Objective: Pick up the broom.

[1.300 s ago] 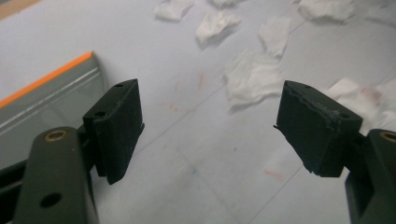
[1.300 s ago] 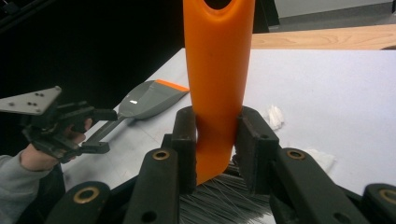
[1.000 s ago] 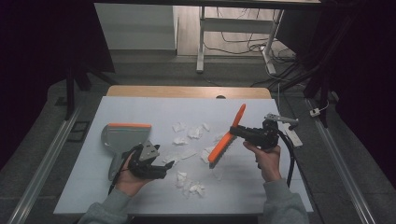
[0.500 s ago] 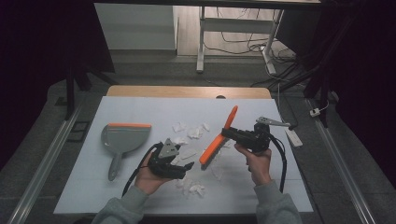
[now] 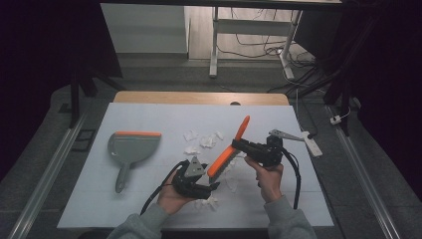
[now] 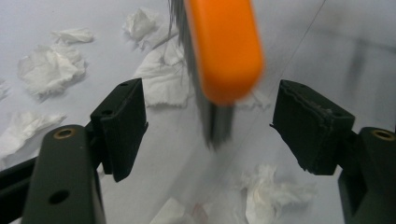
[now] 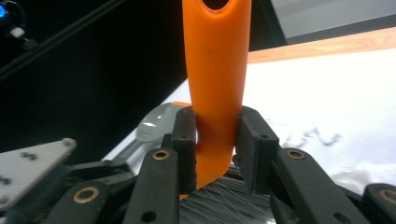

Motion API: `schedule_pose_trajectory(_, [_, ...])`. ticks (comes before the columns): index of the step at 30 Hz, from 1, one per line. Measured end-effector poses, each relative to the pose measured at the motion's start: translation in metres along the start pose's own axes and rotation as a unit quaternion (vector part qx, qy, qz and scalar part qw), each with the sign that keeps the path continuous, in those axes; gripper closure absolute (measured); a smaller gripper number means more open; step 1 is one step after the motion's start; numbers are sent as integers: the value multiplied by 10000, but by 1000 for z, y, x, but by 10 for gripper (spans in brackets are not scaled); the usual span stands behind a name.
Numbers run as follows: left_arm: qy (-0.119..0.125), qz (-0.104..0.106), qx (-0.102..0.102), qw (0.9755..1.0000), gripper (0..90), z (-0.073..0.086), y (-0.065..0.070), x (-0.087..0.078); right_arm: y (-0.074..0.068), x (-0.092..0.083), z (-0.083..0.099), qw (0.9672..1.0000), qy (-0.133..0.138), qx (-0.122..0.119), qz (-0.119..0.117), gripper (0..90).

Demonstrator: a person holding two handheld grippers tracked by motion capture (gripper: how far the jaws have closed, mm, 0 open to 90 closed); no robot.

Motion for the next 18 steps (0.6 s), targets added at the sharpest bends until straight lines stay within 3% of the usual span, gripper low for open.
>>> schedule_pose_trajectory(5, [248, -103, 41, 9996, 386, -4, -3, -1, -11, 3, 2, 9999, 77, 52, -92, 695])
schedule_pose_trajectory(9, [466, -1, 70, 9989, 621, -8, -5, -7, -16, 5, 6, 9999, 56, 32, -85, 696])
schedule_pose_trajectory(10, [473, -63, 59, 9988, 690, -8, -7, -8, -16, 6, 7, 9999, 61, 70, -115, 696])
schedule_pose_trajectory(12, [444, -32, -6, 9990, 706, -7, -10, -9, -16, 6, 8, 9998, 69, 125, -136, 695])
schedule_pose_trajectory(14, [394, -198, 59, 9990, 767, -5, -15, -12, -17, 6, 10, 9998, 33, 137, -145, 696])
schedule_pose_trajectory(18, [270, -165, 90, 9995, 773, -1, -19, -17, -19, 8, 12, 9998, -34, 70, -158, 693])
Point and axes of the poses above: each handheld gripper's, and its own axes: x roughly forward along the jaws, z roughly out of its underside, y roughly to its right, the point moved 9 cm from there along x, roughly forward along the jaws, and after that the axes turned 7 degrees about z, right-handed, at the moved point
